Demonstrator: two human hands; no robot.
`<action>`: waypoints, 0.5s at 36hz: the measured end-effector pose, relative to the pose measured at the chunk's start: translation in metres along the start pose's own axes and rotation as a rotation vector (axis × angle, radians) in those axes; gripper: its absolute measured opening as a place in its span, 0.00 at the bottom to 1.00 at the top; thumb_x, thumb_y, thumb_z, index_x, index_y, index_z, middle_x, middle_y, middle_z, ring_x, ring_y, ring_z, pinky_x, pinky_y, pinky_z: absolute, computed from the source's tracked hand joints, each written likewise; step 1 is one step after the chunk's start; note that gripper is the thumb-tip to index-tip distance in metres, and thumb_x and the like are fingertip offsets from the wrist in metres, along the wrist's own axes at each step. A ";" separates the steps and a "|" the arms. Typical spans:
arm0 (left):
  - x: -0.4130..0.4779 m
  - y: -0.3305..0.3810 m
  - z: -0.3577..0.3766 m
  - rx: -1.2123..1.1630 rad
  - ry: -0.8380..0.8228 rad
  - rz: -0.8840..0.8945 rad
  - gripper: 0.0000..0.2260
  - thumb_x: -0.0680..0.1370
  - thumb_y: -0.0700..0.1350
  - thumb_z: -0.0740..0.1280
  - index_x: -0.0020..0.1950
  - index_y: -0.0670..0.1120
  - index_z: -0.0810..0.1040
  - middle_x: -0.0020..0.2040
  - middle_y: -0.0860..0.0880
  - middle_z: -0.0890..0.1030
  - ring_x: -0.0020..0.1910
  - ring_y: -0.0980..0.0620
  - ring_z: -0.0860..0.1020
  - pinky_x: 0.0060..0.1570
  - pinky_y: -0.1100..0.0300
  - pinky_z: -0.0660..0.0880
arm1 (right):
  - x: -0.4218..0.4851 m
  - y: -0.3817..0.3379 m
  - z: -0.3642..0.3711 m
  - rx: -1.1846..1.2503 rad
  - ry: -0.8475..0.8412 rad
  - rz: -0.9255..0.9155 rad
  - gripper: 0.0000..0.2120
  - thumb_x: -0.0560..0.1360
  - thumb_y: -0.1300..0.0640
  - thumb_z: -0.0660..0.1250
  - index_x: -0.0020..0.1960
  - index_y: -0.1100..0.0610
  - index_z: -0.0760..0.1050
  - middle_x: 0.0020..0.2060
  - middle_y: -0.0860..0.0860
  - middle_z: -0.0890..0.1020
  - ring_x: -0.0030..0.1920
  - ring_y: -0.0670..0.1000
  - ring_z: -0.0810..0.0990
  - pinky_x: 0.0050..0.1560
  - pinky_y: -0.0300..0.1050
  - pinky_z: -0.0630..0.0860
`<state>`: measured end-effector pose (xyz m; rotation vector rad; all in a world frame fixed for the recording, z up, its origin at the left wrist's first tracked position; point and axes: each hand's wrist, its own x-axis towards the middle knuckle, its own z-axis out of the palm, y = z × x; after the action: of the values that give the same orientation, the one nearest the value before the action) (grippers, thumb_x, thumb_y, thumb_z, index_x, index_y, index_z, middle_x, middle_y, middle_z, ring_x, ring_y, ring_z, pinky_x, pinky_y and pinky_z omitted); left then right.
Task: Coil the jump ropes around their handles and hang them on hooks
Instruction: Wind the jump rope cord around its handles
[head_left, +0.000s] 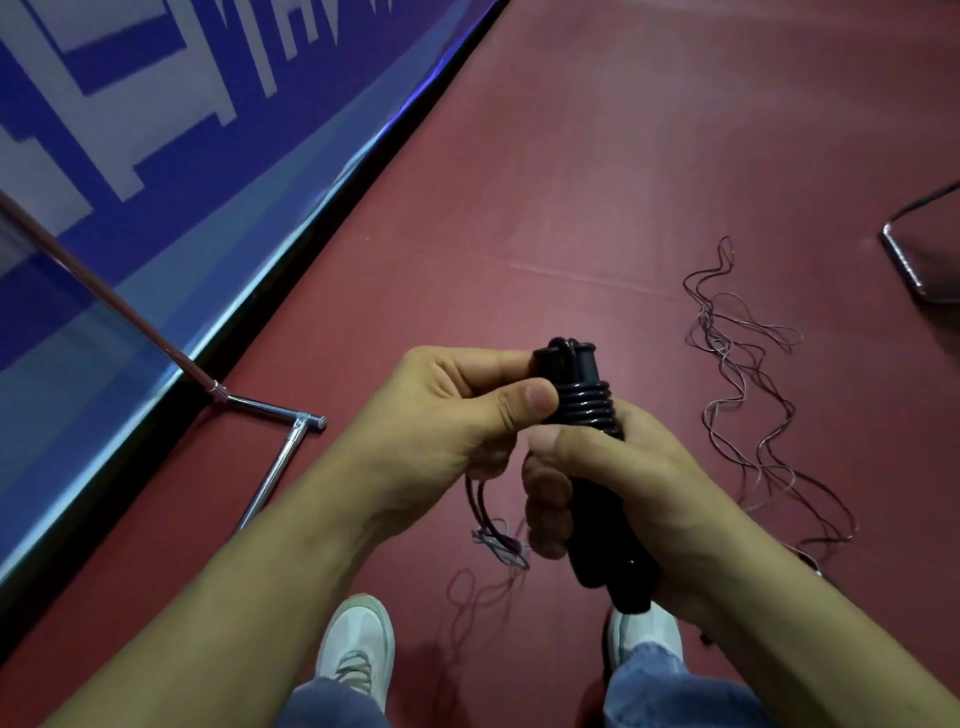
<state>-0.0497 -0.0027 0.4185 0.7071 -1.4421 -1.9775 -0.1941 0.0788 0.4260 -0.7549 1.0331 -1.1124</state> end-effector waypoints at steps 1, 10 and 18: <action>0.000 0.002 -0.001 0.030 0.009 0.000 0.15 0.74 0.45 0.72 0.58 0.42 0.85 0.32 0.41 0.67 0.28 0.51 0.58 0.27 0.61 0.59 | -0.001 -0.001 0.000 0.019 -0.023 0.021 0.04 0.72 0.58 0.69 0.42 0.53 0.74 0.30 0.55 0.70 0.28 0.53 0.68 0.31 0.47 0.67; -0.005 0.005 -0.009 0.037 -0.103 -0.071 0.26 0.72 0.49 0.74 0.69 0.48 0.78 0.65 0.44 0.82 0.53 0.33 0.75 0.48 0.44 0.73 | -0.007 -0.003 -0.007 0.215 -0.313 0.164 0.10 0.70 0.58 0.75 0.46 0.54 0.74 0.30 0.51 0.71 0.28 0.49 0.70 0.33 0.44 0.69; -0.005 0.002 -0.001 -0.094 -0.034 -0.068 0.16 0.73 0.42 0.72 0.61 0.42 0.81 0.57 0.40 0.85 0.47 0.39 0.82 0.37 0.58 0.80 | -0.001 -0.006 -0.010 0.084 -0.174 0.178 0.12 0.70 0.59 0.74 0.49 0.65 0.82 0.40 0.64 0.81 0.35 0.57 0.81 0.40 0.58 0.83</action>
<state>-0.0458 -0.0003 0.4204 0.6926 -1.3504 -2.1037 -0.2056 0.0778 0.4284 -0.6668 0.8827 -0.9151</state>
